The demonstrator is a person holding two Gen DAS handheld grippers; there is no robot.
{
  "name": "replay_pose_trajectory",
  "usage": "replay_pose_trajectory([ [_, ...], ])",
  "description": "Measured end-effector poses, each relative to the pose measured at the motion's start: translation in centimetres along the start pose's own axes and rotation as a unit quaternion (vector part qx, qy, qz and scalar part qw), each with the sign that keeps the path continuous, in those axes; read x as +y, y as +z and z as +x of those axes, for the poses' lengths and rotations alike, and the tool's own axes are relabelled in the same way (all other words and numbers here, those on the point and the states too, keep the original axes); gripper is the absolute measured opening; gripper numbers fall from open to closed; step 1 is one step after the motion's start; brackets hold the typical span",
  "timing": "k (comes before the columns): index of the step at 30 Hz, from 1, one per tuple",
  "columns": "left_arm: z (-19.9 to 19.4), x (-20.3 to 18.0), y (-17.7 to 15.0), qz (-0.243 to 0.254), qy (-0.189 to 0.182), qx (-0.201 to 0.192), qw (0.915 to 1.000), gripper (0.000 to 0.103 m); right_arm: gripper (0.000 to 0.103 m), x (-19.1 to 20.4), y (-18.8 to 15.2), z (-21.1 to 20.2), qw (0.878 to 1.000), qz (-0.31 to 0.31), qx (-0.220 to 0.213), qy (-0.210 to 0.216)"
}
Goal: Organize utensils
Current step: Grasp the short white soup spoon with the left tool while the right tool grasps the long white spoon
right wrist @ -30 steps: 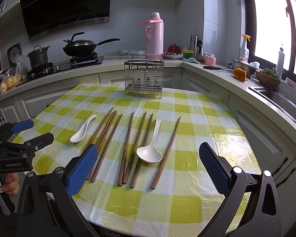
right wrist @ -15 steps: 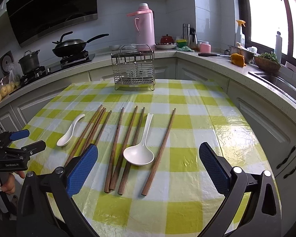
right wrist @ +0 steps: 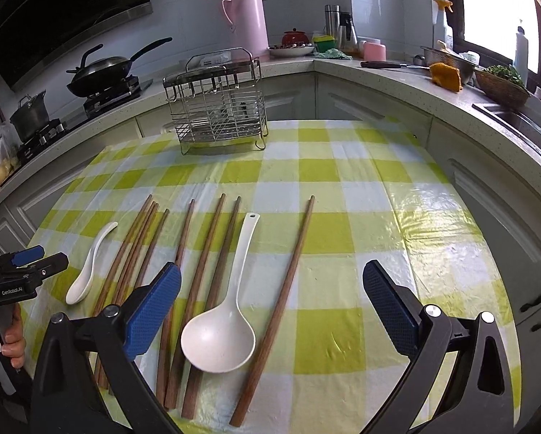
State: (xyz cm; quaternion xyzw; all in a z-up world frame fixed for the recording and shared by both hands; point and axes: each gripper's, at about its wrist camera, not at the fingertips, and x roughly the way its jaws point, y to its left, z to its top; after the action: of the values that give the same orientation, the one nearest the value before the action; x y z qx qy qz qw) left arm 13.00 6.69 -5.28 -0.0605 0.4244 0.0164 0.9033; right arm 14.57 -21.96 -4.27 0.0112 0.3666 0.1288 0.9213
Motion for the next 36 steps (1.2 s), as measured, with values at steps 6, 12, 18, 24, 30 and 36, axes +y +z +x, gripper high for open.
replay_pose_trajectory([
  [6,3.1,-1.3,1.5,0.025,0.007,0.040,0.9989,0.099,0.075,0.9,1.6,3.6,0.999,-0.015,0.047,0.004],
  [12,5.5,-1.4,2.7,0.012,0.003,0.075,0.9971,0.094,0.057,1.4,2.7,6.8,0.995,-0.033,0.090,0.007],
  [18,7.0,-1.6,3.0,0.007,0.014,0.101,0.9948,0.084,0.039,1.7,2.9,8.9,0.991,-0.033,0.130,0.014],
  [24,7.2,-2.2,3.0,0.019,0.026,0.106,0.9938,0.072,0.029,2.0,2.9,9.8,0.987,-0.026,0.155,0.023],
  [30,7.3,-2.6,3.1,0.024,0.037,0.110,0.9930,0.057,0.023,2.0,3.1,10.6,0.985,-0.024,0.171,0.022],
  [36,6.9,-2.6,3.0,0.031,0.038,0.107,0.9931,0.028,0.013,1.9,2.9,10.8,0.985,-0.020,0.171,0.030],
])
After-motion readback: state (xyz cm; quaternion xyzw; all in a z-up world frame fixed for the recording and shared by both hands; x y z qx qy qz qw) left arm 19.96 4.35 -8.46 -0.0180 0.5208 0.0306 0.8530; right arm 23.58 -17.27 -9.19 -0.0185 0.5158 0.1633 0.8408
